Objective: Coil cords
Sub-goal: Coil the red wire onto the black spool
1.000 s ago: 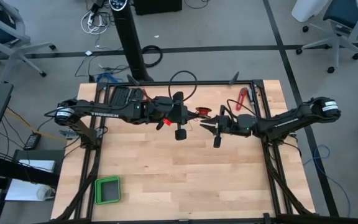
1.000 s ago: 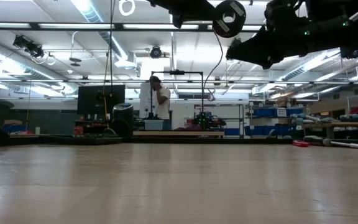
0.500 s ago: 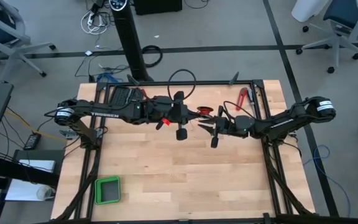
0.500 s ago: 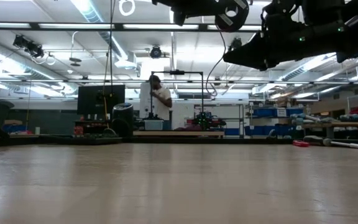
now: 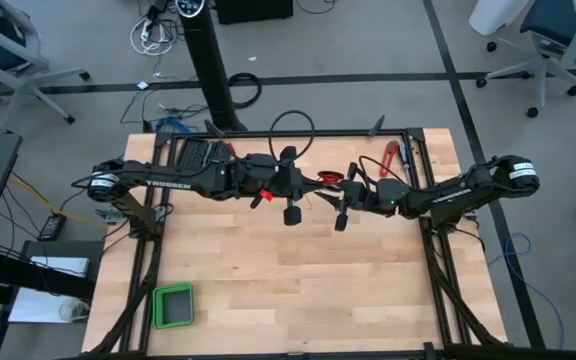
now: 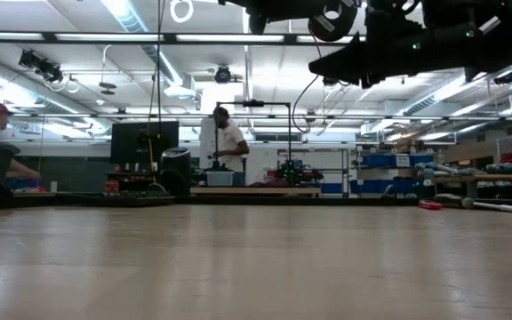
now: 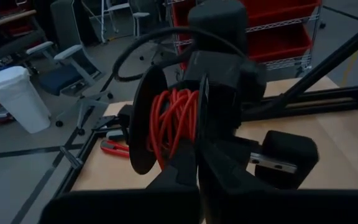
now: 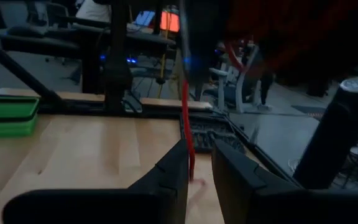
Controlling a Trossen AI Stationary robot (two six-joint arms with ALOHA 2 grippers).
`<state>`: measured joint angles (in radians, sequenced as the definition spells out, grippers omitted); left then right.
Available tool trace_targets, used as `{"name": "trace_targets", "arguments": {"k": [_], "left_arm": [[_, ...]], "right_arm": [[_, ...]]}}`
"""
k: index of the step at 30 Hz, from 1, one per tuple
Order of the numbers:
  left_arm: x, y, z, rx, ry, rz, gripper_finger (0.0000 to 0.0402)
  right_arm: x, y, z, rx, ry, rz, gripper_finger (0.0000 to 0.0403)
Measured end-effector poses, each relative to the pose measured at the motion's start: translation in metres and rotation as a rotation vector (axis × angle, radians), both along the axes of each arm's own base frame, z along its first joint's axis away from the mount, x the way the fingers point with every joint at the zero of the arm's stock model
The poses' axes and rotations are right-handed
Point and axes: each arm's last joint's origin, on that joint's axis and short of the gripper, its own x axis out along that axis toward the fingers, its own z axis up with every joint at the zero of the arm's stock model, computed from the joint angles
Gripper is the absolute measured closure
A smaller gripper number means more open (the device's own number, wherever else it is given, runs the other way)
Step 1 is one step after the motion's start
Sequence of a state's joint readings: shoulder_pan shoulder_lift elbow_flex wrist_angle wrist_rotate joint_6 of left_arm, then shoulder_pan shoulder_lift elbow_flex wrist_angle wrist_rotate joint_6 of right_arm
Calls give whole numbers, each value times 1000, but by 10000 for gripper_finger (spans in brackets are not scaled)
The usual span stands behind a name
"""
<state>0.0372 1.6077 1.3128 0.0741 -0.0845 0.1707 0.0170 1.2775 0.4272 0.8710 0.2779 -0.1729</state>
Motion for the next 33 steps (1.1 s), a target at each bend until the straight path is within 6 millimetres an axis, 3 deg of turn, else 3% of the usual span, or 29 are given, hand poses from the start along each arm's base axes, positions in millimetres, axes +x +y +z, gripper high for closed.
{"name": "trace_targets", "arguments": {"k": [8, 14, 26, 33], "left_arm": [[0, 0, 0, 0, -3, 0, 401], [-1, 0, -4, -2, 47, 1, 401], [-12, 9, -24, 44, 293, 45, 401], [-13, 17, -26, -49, 299, -28, 401]], "right_arm": [[2, 0, -5, 2, 81, 6, 396], [-4, -1, -6, 17, 145, -22, 399], [-38, 0, 19, 140, 175, 12, 400], [-29, 3, 49, 106, 422, 97, 400]]}}
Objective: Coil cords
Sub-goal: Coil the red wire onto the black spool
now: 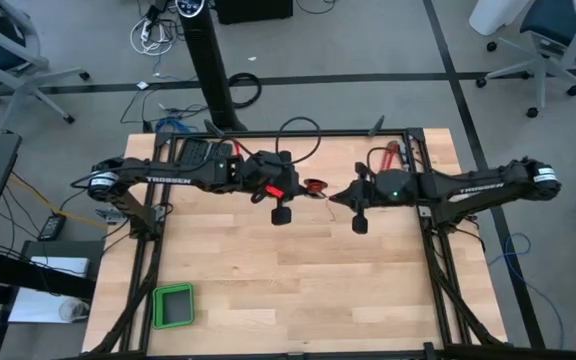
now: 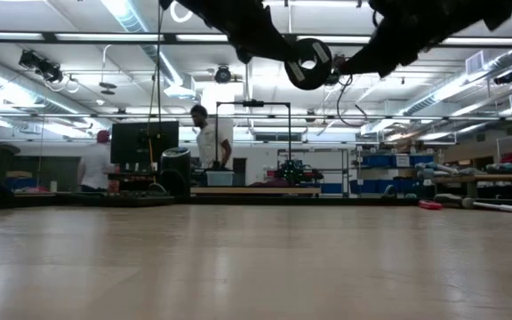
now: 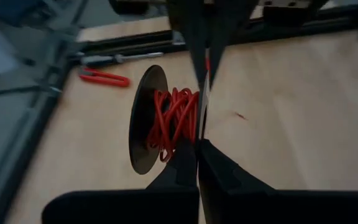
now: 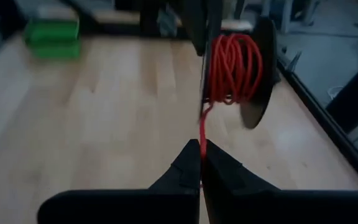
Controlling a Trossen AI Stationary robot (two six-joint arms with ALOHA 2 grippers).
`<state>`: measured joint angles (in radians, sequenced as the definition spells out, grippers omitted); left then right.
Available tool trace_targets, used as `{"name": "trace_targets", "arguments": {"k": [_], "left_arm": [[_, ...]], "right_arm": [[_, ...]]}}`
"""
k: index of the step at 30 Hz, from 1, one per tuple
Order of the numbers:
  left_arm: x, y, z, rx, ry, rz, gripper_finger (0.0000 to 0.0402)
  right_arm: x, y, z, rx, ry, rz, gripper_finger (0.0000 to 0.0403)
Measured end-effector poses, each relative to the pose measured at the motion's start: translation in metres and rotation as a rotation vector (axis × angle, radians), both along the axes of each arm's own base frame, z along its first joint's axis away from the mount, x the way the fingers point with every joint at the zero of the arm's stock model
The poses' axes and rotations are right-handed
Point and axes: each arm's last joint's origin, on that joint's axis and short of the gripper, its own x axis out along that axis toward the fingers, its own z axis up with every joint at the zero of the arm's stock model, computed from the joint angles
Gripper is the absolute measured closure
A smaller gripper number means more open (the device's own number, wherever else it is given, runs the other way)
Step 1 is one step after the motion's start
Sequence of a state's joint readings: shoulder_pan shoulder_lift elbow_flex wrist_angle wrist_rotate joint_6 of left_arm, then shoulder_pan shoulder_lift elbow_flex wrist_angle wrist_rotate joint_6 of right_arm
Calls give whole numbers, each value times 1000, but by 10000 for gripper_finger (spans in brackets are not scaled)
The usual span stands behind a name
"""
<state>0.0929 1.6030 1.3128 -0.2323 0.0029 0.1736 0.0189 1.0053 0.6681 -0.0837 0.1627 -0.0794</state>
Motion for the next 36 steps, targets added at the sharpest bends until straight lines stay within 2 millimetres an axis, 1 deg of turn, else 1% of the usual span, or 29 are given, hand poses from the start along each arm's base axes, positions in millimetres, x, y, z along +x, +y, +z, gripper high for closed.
{"name": "trace_targets", "arguments": {"k": [6, 10, 14, 18, 22, 29, 32, 36], "left_arm": [[0, 4, -7, -250, 40, -59, 401], [0, 2, -7, -348, 42, -127, 401], [0, 1, -7, -403, 53, -173, 401], [0, 1, -6, -402, 43, -183, 401], [2, 1, -4, -379, 10, -210, 401], [3, -1, -2, -385, -15, -250, 401], [3, -1, -2, -365, -18, -264, 401], [3, -1, -2, -337, -25, -290, 401]], "right_arm": [[8, 2, 45, -94, 56, 97, 400], [13, 3, 60, -159, 48, 168, 401], [14, 3, 60, -254, 92, 212, 401], [15, 3, 63, -328, 79, 242, 400], [24, 3, 63, -373, 40, 244, 396], [42, 1, 59, -453, 8, 212, 356], [44, 0, 61, -462, -17, 204, 343], [44, -3, 65, -463, -49, 190, 336]]}}
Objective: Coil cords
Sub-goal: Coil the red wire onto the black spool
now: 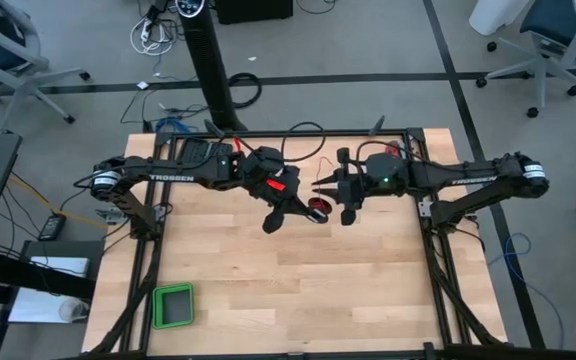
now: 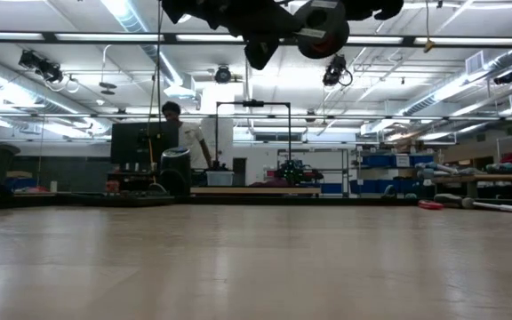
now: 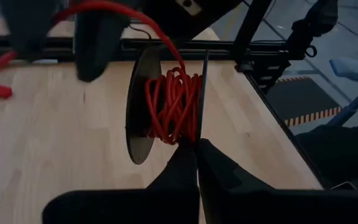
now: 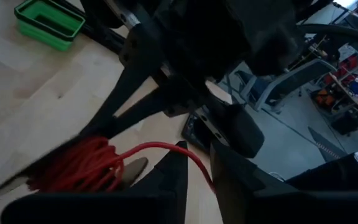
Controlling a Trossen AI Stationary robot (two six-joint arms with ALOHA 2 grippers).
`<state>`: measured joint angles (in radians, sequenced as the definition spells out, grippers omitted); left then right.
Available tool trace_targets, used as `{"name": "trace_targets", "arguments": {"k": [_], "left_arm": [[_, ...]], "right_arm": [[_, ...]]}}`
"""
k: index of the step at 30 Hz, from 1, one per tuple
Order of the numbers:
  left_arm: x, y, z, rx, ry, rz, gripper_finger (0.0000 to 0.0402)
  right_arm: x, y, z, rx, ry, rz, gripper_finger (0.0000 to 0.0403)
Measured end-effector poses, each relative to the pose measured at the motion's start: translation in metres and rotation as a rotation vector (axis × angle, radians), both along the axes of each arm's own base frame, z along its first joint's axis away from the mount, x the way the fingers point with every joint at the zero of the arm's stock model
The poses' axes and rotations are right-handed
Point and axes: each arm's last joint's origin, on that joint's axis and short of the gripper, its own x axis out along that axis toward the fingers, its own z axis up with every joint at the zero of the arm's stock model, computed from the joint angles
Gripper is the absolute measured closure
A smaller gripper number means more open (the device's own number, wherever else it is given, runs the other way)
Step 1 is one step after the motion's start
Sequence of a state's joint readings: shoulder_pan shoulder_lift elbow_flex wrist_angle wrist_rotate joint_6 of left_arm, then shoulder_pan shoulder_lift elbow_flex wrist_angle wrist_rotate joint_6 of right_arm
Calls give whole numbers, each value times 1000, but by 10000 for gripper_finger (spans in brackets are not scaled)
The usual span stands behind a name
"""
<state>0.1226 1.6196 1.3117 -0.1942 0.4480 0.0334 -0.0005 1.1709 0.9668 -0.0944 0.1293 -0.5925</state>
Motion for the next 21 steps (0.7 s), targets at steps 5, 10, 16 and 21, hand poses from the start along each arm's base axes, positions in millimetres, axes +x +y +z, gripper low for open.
{"name": "trace_targets", "arguments": {"k": [5, 10, 16, 21], "left_arm": [[1, 0, 2, 45, -41, -44, 401], [7, -2, -4, 20, -60, -113, 401], [16, -2, -14, 27, -83, -147, 401], [20, -1, -11, 62, -147, -159, 401]], "right_arm": [[1, -4, -2, 27, 7, 16, 335], [1, -9, 5, 103, -2, 69, 335], [6, -10, 7, 120, 20, 92, 335], [12, -10, -2, 144, 71, 80, 336]]}}
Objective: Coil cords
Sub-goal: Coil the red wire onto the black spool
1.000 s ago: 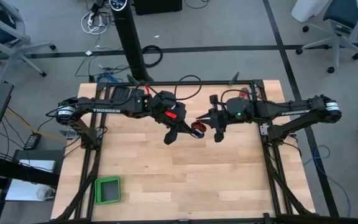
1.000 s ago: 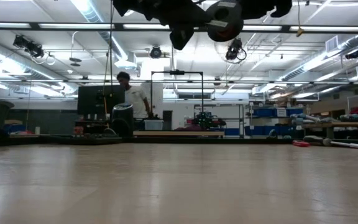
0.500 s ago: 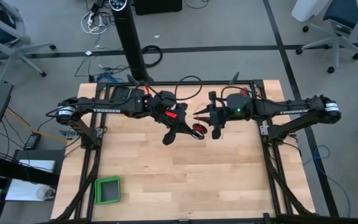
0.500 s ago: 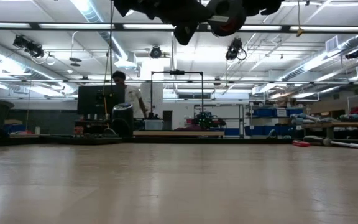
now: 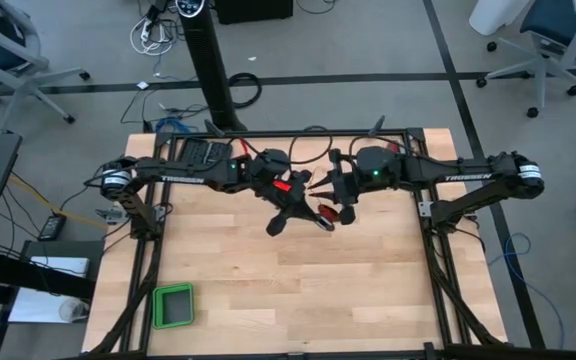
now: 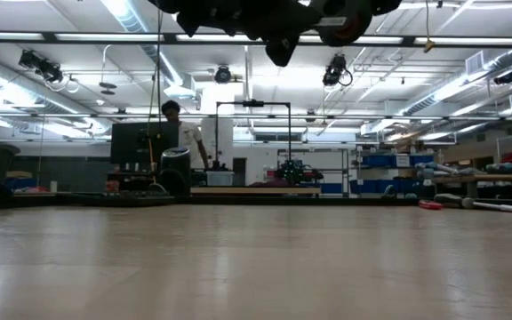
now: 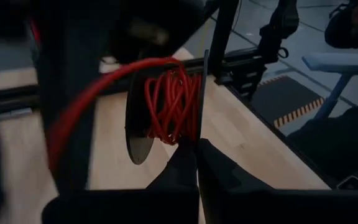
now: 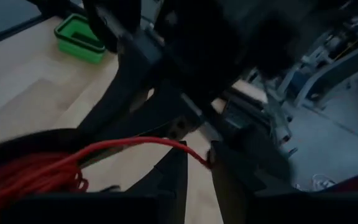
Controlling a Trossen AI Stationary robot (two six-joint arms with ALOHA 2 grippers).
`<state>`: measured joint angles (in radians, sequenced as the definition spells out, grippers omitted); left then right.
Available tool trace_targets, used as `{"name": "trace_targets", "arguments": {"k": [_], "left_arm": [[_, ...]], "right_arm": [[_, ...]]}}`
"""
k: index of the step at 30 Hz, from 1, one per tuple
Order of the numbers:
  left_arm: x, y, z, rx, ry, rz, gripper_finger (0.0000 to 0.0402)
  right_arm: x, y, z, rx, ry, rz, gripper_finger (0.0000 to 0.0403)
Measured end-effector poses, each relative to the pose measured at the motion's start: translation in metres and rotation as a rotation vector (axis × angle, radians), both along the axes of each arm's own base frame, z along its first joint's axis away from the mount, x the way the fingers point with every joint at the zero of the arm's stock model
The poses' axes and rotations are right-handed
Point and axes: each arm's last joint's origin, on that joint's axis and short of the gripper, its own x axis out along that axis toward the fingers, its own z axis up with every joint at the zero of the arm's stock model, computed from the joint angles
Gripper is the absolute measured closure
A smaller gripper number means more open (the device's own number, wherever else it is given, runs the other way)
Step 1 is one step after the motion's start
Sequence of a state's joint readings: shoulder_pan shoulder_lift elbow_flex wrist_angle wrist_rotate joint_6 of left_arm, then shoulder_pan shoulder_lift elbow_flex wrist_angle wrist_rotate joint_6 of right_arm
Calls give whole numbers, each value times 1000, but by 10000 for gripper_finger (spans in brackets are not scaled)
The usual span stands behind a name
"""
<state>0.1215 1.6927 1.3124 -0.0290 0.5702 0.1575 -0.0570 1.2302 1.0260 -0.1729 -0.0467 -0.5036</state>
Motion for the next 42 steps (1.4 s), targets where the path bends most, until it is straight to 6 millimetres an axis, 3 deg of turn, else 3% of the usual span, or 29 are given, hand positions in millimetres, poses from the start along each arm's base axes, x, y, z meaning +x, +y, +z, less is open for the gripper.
{"name": "trace_targets", "arguments": {"k": [13, 19, 42], "left_arm": [[3, 1, 8, 55, -105, 3, 401], [3, 0, 8, 87, -133, -28, 401], [6, -3, 27, 179, -384, -96, 401]], "right_arm": [[-7, 1, -6, 85, 89, -27, 336], [-13, 2, 1, 149, 60, 110, 337], [-12, -6, 6, 360, 26, 152, 337]]}}
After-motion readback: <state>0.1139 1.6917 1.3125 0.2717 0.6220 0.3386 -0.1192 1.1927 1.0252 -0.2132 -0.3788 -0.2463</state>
